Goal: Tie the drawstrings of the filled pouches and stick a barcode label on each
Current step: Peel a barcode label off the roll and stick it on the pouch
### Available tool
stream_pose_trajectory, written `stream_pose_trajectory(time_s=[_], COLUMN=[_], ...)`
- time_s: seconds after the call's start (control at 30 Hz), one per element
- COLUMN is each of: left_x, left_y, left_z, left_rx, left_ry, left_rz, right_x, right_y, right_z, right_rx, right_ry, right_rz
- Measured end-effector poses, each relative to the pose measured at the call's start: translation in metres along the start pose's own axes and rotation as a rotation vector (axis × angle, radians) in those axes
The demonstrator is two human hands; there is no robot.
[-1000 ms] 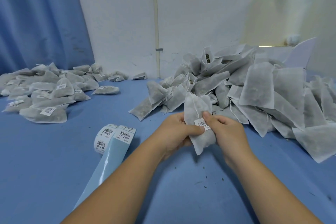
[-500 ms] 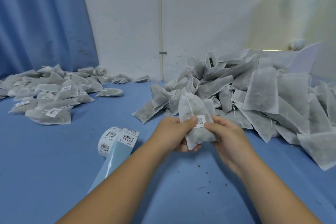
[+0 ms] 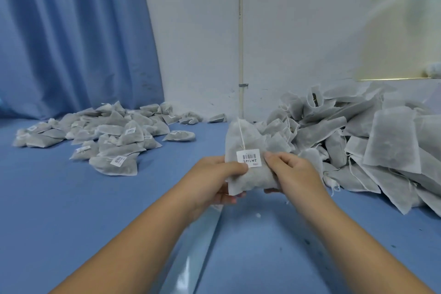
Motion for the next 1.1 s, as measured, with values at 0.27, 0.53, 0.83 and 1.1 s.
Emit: stream_pose_trajectory(time_s=[0.27, 0.53, 0.83, 1.1], left_x=[0.130, 0.228, 0.205, 0.078], left_y=[0.017, 0.080, 0.065, 0.061], left_z=[-0.008, 0.031, 0.048, 0.043], left_rx=[-0.036, -0.295, -0.178, -0.200], left_ry=[0.375, 0.600, 0.518, 0.332], left_rz=[-0.248, -0.403, -0.331, -0.261], right_x=[-0.070, -0.101, -0.089, -0.043], right_y=[-0.041, -0.041, -0.008, 0.017], right_z=[0.034, 0.053, 0.047, 0.027], right_rx=[0.011, 0.028, 0.008, -0.015], right_ry=[-0.111, -0.118, -0.111, -0.108], right_rz=[-0.016, -0.069, -0.191, -0.243])
Point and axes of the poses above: each hand's wrist, its own z-axis towards the middle knuckle, its own x-axis out of the back of the hand, y = z × x, the point moved 8 cm from there along z, towards the middle knuckle, and after that the axes turned 15 degrees about -z, right-handed, at the moved point
